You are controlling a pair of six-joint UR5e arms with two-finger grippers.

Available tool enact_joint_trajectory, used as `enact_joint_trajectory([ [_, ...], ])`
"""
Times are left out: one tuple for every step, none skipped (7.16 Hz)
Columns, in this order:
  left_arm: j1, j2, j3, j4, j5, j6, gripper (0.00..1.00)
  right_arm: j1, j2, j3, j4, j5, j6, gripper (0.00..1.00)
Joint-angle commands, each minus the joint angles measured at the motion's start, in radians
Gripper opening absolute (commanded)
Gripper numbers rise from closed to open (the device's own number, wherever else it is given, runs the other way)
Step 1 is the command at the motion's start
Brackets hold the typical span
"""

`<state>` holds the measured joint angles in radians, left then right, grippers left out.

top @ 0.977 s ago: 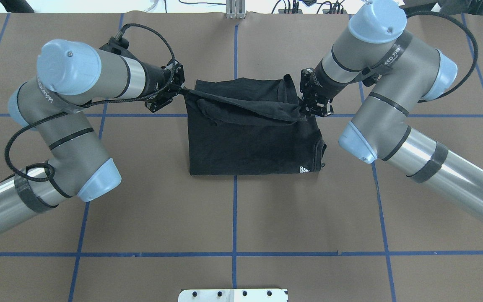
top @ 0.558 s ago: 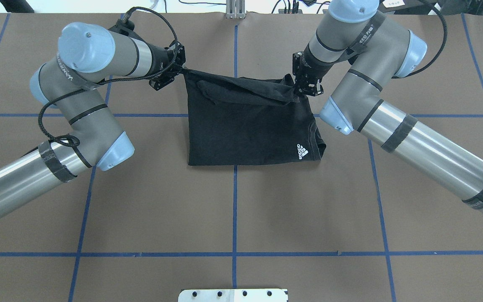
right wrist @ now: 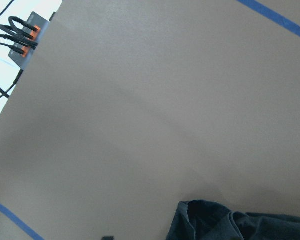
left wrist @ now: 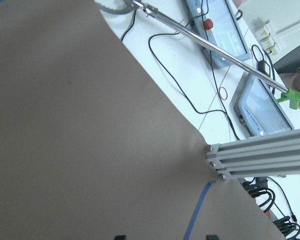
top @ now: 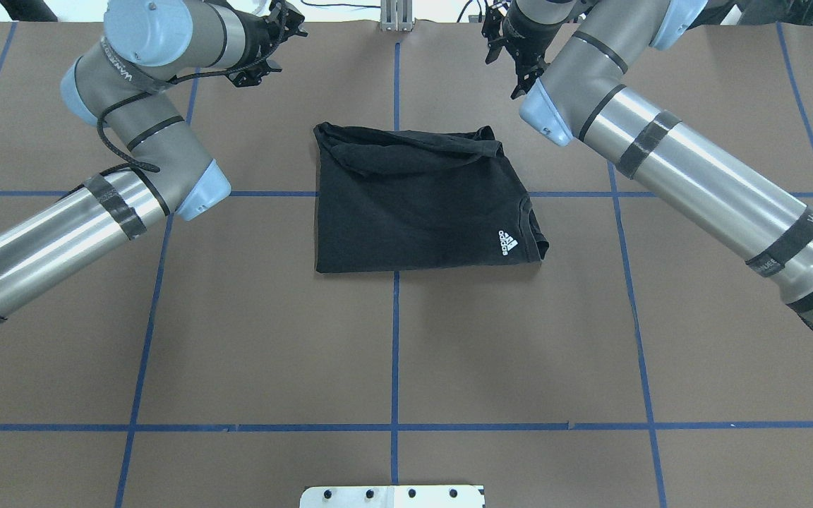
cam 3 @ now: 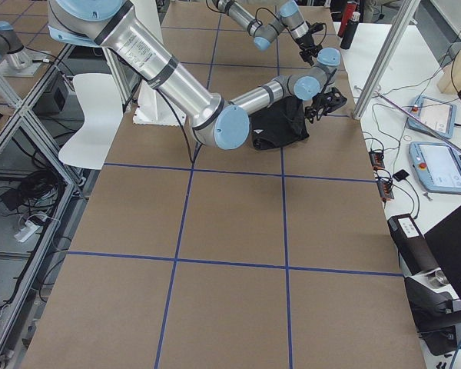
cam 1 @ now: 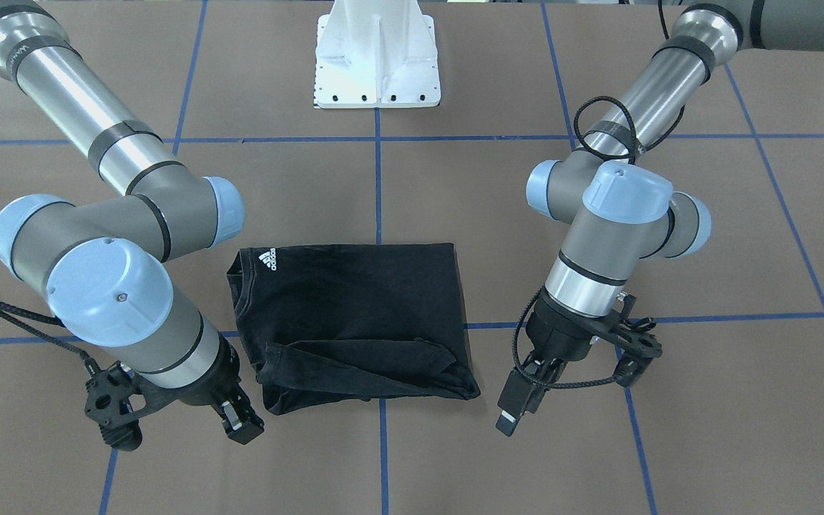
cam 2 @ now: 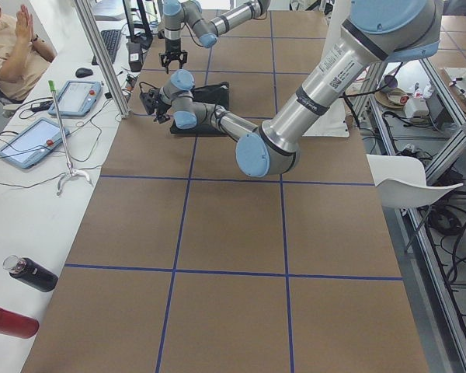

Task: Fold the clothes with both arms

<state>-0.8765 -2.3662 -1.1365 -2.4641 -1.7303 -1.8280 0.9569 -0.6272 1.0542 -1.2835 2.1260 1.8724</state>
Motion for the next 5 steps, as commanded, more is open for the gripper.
enact_joint_trajectory([
  [-0.028, 0.016, -0.038, 0.007, -0.081, 0.018, 0.99, 0.005, 0.0, 0.012, 0.003, 0.0, -0.028, 1.0],
  [-0.03, 0.068, -0.101, 0.005, -0.134, 0.022, 0.99, -0.012, -0.05, 0.089, 0.003, -0.01, -0.033, 1.0],
  [-0.033, 0.144, -0.196, 0.014, -0.141, 0.13, 0.99, -0.003, -0.102, 0.165, -0.003, -0.011, -0.1, 1.0],
  [-0.041, 0.25, -0.312, 0.033, -0.171, 0.335, 0.99, 0.028, -0.183, 0.232, -0.004, -0.009, -0.231, 1.0],
  [-0.067, 0.348, -0.381, 0.031, -0.226, 0.54, 0.99, 0.073, -0.278, 0.301, -0.005, 0.012, -0.431, 1.0],
])
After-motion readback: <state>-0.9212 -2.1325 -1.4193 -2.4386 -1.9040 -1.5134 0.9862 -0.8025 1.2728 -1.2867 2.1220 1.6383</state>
